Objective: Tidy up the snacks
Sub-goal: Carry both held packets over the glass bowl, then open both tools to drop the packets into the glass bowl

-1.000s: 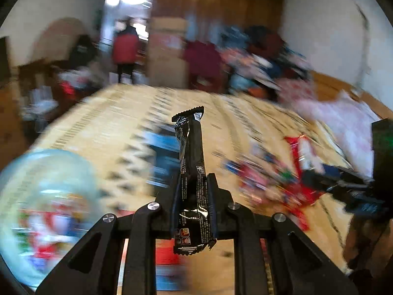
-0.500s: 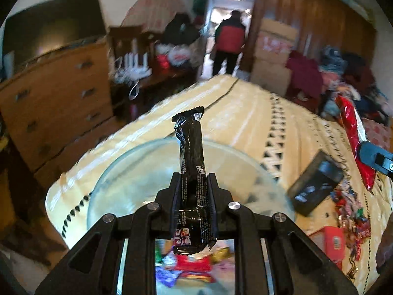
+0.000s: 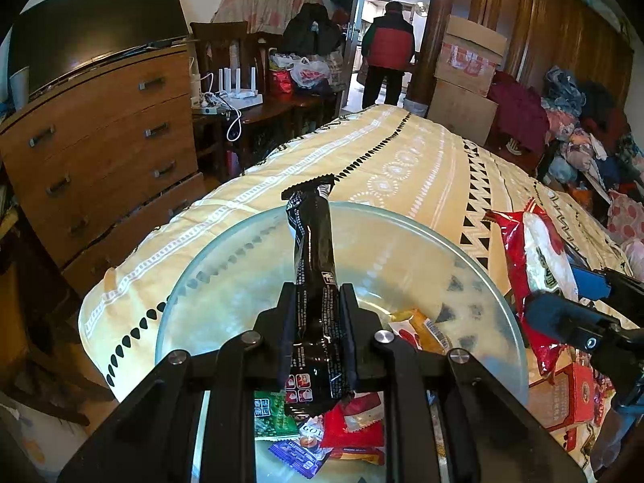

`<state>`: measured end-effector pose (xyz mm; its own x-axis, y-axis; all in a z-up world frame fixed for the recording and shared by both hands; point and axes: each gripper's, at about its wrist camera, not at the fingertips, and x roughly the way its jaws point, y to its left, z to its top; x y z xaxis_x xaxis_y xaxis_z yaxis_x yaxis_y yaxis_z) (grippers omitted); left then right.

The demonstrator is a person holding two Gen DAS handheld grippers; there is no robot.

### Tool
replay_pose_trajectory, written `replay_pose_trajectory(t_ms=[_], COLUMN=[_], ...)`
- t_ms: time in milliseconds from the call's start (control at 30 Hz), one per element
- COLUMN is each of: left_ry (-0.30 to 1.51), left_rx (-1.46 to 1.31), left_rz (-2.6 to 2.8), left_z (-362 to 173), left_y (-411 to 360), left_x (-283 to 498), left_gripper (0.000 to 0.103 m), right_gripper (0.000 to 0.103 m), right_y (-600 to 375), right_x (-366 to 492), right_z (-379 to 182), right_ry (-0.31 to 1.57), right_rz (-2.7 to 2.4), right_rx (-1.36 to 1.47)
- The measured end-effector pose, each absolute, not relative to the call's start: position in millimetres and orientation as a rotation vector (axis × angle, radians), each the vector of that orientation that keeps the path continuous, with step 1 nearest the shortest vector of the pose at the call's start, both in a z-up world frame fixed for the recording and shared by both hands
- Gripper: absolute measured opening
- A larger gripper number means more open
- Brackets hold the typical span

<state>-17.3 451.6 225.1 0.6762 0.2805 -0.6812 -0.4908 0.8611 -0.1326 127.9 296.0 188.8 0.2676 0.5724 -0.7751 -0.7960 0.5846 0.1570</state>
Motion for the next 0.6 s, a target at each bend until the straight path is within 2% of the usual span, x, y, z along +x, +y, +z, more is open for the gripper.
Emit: replay_pose_trajectory(t_ms=[167,200,267,400,600], left_ry=[0.714,0.719,0.719,0.718,0.714], left_rx=[-0.315,-0.311,-0.307,-0.301,-0.286], left_rz=[0.462,0.475,0.493,0.519,0.536], left_z=[226.6,226.9,226.6,226.4,229.4], left_y=[452.2,451.5,451.9,452.4,448.5], left_x=[-13.7,-12.9,-12.9,-12.9,-13.4], left_gripper=[0.024,0.027,0.043,0.045,0.051], right_gripper=[0.072,0.072,0.076,0.085,0.085], right_y=[300.0,300.1,300.6,298.7,290.8], right_x=[127.9,127.9,128.2,127.8,119.5], right_z=[188.8,188.8,187.5,188.9,198.4], right_ry=[0.909,0.910,0.921,0.909,0.878], right_rz=[0.941,0.943,0.948,0.941,0.958], right_rx=[-0.291,-0.293,-0.299,-0.298,-0.275])
